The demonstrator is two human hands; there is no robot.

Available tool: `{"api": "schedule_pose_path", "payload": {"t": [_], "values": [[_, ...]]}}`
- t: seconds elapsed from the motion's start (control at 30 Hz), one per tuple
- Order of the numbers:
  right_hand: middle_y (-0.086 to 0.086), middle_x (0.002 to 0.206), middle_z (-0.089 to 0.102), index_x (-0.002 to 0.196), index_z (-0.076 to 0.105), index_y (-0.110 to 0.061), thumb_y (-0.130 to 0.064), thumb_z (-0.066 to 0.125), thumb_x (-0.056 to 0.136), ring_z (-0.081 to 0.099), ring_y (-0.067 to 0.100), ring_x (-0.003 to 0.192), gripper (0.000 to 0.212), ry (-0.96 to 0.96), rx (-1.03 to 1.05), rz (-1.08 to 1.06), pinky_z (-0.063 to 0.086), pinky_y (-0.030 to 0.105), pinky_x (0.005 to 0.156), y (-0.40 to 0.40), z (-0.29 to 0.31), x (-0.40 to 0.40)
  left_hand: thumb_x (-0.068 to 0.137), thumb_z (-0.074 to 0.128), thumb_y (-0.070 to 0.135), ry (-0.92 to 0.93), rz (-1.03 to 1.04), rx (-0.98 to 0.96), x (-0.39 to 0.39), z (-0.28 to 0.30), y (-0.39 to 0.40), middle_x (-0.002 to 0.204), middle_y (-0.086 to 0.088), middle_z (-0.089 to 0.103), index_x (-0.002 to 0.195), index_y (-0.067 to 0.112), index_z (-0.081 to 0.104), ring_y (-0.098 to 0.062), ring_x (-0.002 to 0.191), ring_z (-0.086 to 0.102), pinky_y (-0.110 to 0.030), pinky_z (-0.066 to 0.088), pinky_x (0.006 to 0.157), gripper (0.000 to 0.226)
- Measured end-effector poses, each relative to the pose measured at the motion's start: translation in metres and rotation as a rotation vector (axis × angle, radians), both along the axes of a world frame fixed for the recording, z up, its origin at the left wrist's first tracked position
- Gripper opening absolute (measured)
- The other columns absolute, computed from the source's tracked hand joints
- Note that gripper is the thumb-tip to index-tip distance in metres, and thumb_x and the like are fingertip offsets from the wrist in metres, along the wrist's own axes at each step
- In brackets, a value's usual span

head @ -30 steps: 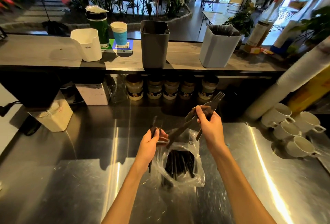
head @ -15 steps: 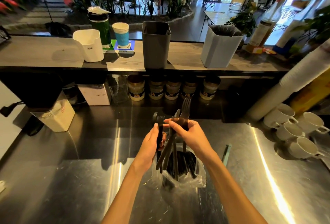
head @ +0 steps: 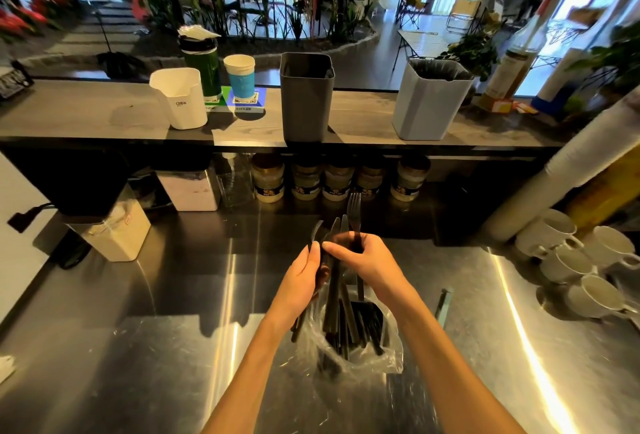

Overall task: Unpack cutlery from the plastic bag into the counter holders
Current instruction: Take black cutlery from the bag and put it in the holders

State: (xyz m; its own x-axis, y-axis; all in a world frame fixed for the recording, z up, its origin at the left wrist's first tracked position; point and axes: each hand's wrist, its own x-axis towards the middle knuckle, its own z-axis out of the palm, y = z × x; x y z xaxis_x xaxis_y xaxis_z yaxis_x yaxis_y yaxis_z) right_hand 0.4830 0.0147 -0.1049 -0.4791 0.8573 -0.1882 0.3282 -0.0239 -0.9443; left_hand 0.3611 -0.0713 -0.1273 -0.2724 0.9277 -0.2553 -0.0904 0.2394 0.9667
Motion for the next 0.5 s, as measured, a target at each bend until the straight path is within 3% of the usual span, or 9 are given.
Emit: {"api": "schedule_pose_path", "payload": {"t": [0.1, 0.2, 0.27, 0.37, 0.4, 0.5], "values": [[-0.005, 0.095, 0.078, 0.103, 0.076, -0.021, -0.037, 0.077, 0.086, 0.072, 0.005, 0.093, 0.023, 0.029, 0.017, -0.017, 0.055, 0.027, 0.088, 0.007, 0.005, 0.001, 0.106, 0.031, 0.048, -0.111, 0.0, 0.005, -0.004, 0.001, 0.003, 0.068, 0.015, 0.064, 0.115, 0.026, 0.063, 0.0, 0.064, 0.06, -0.022, 0.047, 0.068, 0.04], [0.0, 0.097, 0.078, 0.105, 0.074, -0.021, -0.036, 0.075, 0.089, 0.074, 0.011, 0.095, 0.023, 0.072, 0.044, -0.057, 0.057, 0.039, 0.095, 0.015, 0.012, 0.002, 0.106, 0.035, 0.046, -0.199, 0.051, -0.004, -0.013, 0.004, 0.007, 0.065, 0.0, 0.058, 0.108, 0.006, 0.057, -0.011, 0.053, 0.053, -0.024, 0.048, 0.055, 0.046], [-0.001, 0.094, 0.077, 0.105, 0.073, -0.022, -0.036, 0.076, 0.088, 0.073, 0.009, 0.092, 0.022, 0.076, 0.092, -0.086, 0.059, 0.036, 0.09, 0.022, 0.02, -0.001, 0.108, 0.038, 0.039, -0.178, 0.079, -0.014, -0.019, 0.009, 0.014, 0.068, -0.003, 0.06, 0.107, 0.004, 0.054, -0.013, 0.053, 0.054, -0.024, 0.048, 0.052, 0.038], [-0.008, 0.086, 0.071, 0.104, 0.071, -0.021, -0.032, 0.075, 0.09, 0.069, -0.002, 0.078, 0.018, 0.084, 0.173, -0.11, 0.053, 0.015, 0.071, 0.034, 0.042, -0.008, 0.108, 0.039, 0.035, -0.103, 0.098, -0.023, -0.031, 0.024, 0.033, 0.081, -0.005, 0.069, 0.111, 0.009, 0.058, -0.015, 0.067, 0.065, -0.029, 0.053, 0.064, 0.032], [-0.009, 0.084, 0.07, 0.105, 0.071, -0.021, -0.031, 0.074, 0.091, 0.068, -0.002, 0.077, 0.018, 0.091, 0.197, -0.112, 0.052, 0.013, 0.068, 0.039, 0.05, -0.01, 0.108, 0.039, 0.034, -0.067, 0.103, -0.015, -0.037, 0.031, 0.04, 0.089, -0.005, 0.072, 0.113, 0.014, 0.06, -0.016, 0.076, 0.069, -0.032, 0.055, 0.07, 0.03], [-0.005, 0.086, 0.07, 0.106, 0.07, -0.02, -0.031, 0.074, 0.09, 0.069, 0.009, 0.084, 0.02, 0.119, 0.274, -0.134, 0.056, 0.025, 0.079, 0.055, 0.074, -0.02, 0.109, 0.037, 0.029, 0.061, 0.134, 0.035, -0.057, 0.059, 0.062, 0.1, -0.005, 0.072, 0.113, 0.02, 0.061, -0.02, 0.097, 0.07, -0.038, 0.055, 0.091, 0.026]]}}
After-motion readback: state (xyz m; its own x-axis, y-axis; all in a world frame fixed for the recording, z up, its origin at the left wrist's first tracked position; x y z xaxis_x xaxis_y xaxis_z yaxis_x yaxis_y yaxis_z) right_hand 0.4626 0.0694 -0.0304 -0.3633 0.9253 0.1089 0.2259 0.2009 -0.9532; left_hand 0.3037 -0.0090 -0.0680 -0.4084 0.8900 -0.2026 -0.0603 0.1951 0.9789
